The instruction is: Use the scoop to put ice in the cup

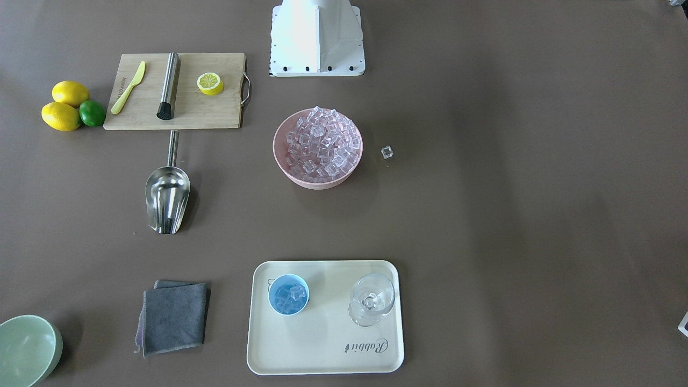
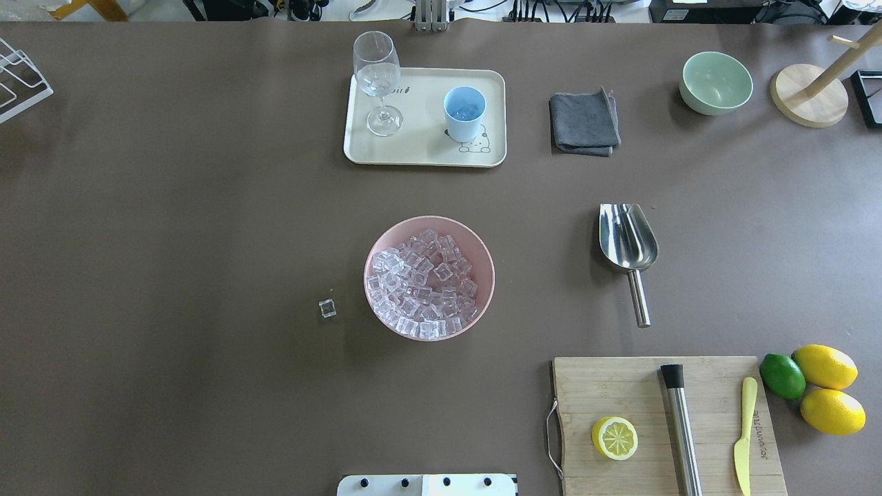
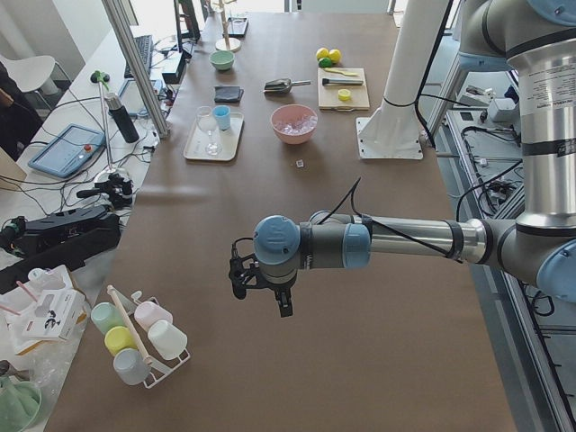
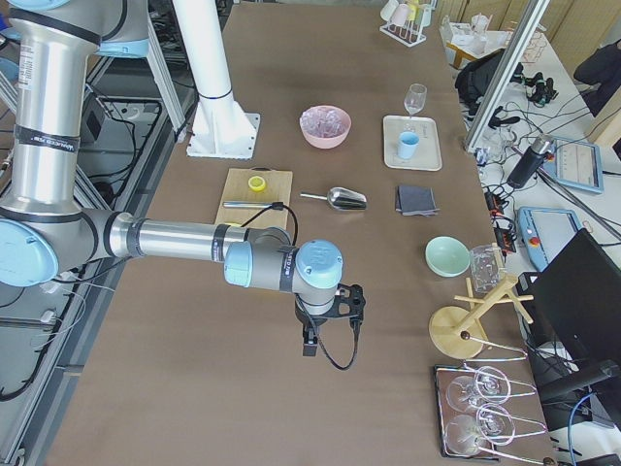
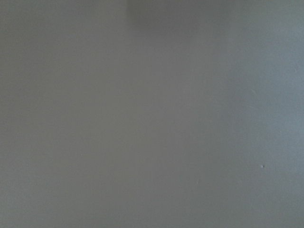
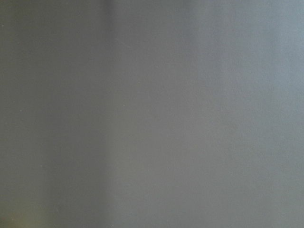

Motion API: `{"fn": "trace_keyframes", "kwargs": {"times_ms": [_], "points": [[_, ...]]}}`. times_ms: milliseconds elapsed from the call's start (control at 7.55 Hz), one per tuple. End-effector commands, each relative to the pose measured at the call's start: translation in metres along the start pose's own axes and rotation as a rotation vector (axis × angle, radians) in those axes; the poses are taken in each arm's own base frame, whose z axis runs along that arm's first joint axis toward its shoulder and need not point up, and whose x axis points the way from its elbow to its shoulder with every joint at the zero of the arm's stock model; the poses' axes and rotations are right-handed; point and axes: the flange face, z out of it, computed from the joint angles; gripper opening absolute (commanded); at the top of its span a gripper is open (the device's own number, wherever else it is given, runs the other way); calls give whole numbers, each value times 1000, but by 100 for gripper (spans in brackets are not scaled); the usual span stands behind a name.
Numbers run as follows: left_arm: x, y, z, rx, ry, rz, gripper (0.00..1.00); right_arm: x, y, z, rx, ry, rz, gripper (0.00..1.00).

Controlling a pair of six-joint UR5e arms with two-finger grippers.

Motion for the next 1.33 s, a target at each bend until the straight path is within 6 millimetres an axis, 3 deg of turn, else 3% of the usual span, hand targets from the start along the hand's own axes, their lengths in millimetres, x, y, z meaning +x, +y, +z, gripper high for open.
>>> {"fn": "trace_keyframes", "kwargs": {"times_ms": [0,265,663,928,1193], "points": [[-14,-11,20,-40,-9,-23,98,2,1,2,-5,2,3,100],[16,-2,-3,-9,-4,15,98,4,1,4,-6,5,4,100],[3,-4,15,-45,-17,56,98,4,0,3,-4,8,2,100],[-26,-8,36,-73,-65,63,98,4,0,3,-4,8,3,100],[-48,-6,47,-100,-94,192,98,0,-2,-1,4,7,-3,100]]}}
